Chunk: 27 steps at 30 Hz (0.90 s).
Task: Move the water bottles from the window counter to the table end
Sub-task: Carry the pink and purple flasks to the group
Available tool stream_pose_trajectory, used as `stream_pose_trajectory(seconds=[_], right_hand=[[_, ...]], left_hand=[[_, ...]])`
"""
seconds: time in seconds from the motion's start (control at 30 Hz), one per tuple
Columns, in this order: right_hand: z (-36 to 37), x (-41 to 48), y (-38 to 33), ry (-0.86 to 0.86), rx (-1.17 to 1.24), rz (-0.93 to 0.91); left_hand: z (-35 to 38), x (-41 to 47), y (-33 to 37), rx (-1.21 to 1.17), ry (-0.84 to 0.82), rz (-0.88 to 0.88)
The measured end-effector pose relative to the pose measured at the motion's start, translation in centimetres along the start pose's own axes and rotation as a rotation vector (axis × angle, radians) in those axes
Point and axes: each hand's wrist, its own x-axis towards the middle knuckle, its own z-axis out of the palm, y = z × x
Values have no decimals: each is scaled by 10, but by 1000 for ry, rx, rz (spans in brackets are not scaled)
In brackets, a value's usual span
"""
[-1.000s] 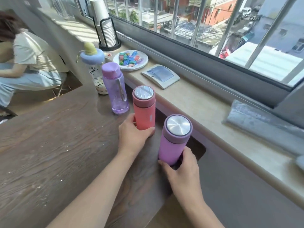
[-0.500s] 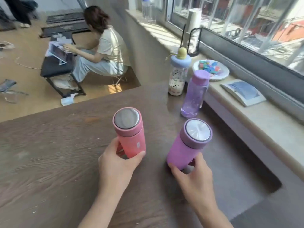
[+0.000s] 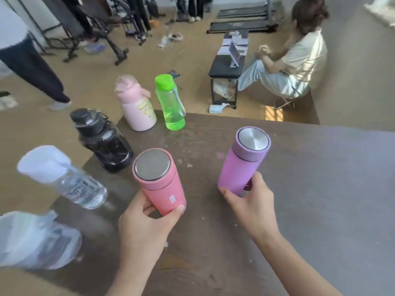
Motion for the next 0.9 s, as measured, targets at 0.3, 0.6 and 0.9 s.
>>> stream_pose_trajectory(seconds=[0.3, 0.6, 0.9], right_hand=[[136, 36, -66, -178, -73, -127], [181, 72, -84, -187, -172, -157], [181, 82, -73, -217, -193, -90]], left_hand=[[-87, 7, -54, -49, 126, -79], [-69, 26, -54, -80, 96, -50], [-48, 44, -57, -58, 83, -56]])
